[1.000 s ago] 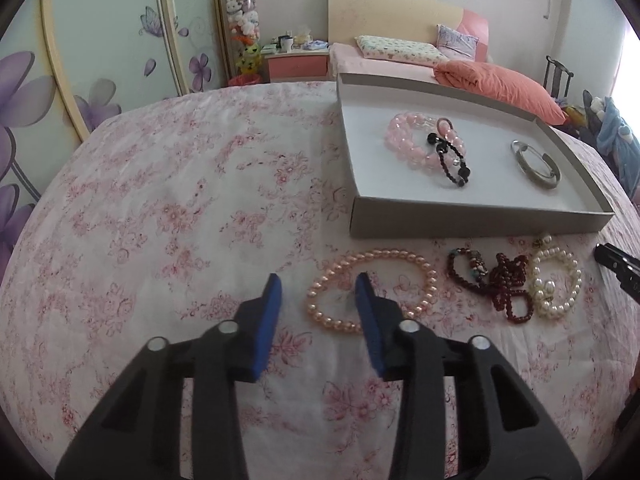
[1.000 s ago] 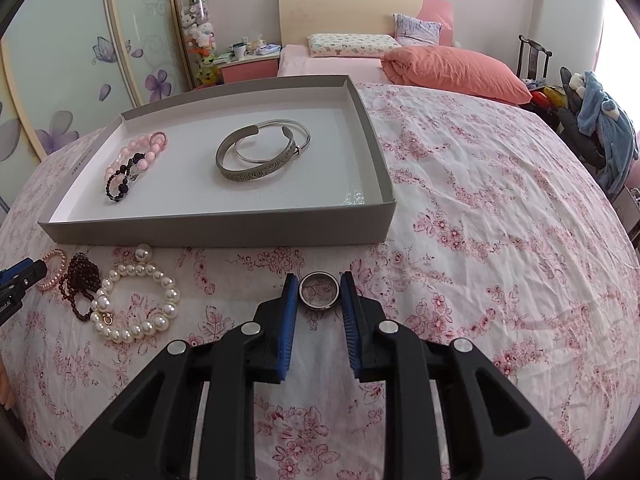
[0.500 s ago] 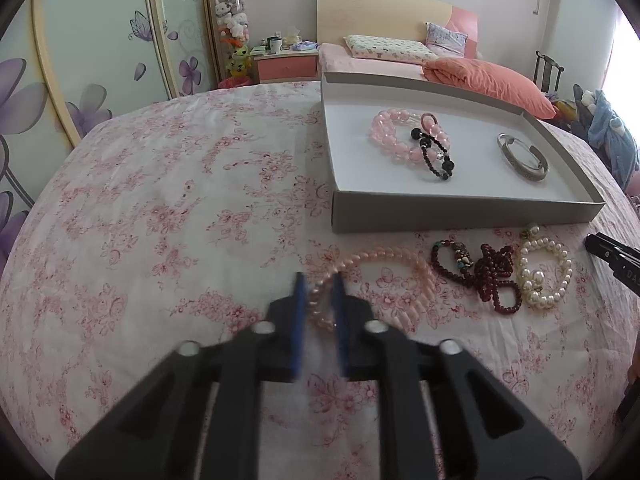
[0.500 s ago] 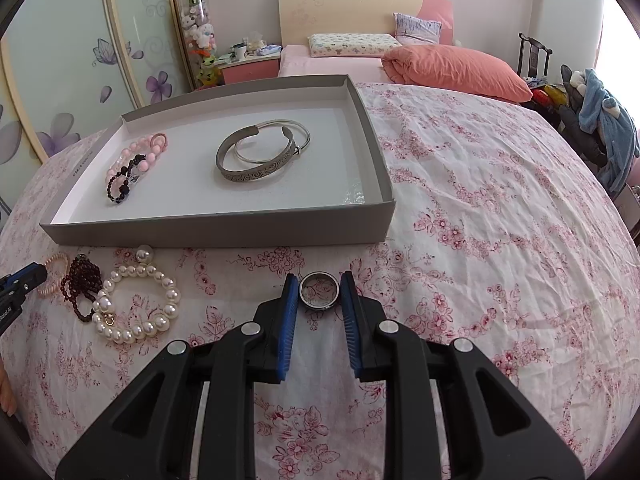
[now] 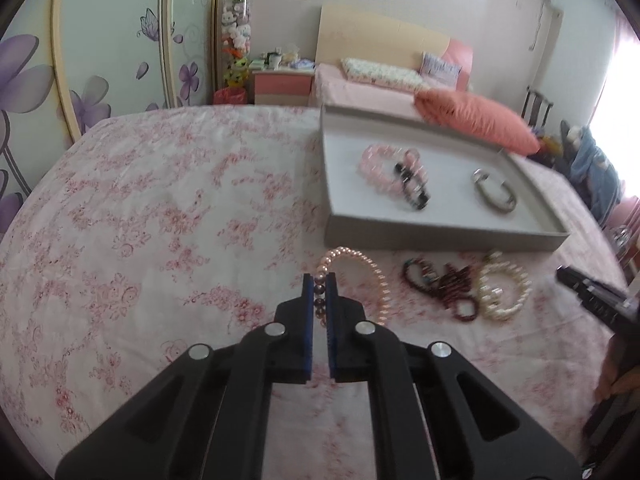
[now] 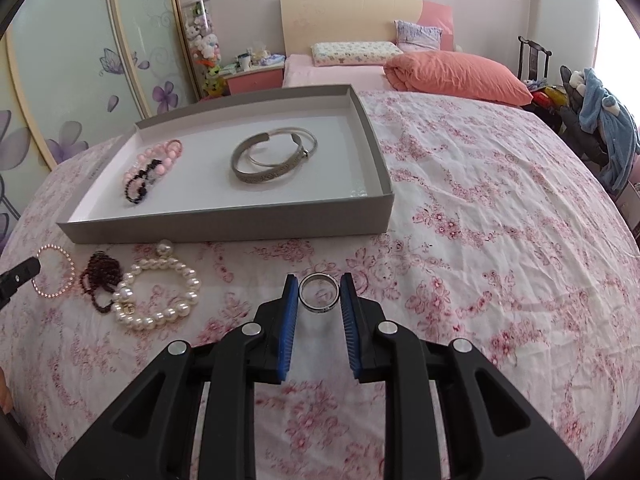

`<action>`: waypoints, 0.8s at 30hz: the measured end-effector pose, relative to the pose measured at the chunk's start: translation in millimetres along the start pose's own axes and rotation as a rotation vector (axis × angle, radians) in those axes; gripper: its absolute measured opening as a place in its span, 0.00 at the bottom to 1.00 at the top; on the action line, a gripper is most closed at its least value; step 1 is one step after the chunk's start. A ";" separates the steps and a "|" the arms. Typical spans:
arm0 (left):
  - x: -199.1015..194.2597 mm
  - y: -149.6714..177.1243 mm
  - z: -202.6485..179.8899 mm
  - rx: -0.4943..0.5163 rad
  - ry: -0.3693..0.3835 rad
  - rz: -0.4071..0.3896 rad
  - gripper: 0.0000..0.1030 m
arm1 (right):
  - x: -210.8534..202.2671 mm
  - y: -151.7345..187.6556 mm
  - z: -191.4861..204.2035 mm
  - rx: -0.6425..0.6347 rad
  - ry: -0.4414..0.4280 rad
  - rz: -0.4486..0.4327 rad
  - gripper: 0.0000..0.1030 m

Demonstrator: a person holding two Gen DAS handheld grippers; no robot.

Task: Organize jewelry
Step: 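Lift the pearl bracelet with the left tool while the right tool carries the ring over the tray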

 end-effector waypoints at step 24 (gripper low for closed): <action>-62.2 8.9 -46.2 0.064 -0.050 -0.250 0.06 | -69.4 -1.2 50.4 -0.088 -0.039 -0.252 0.22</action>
Point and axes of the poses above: each gripper's, at about its wrist camera, not at the fingertips, and x roughly the way its jaws point, z to its left, y to its underside, the point moved 3 cm from there along x, roughly the way its jaws point, and after that the axes turned 10 degrees about -x, right-handed, at the moved point
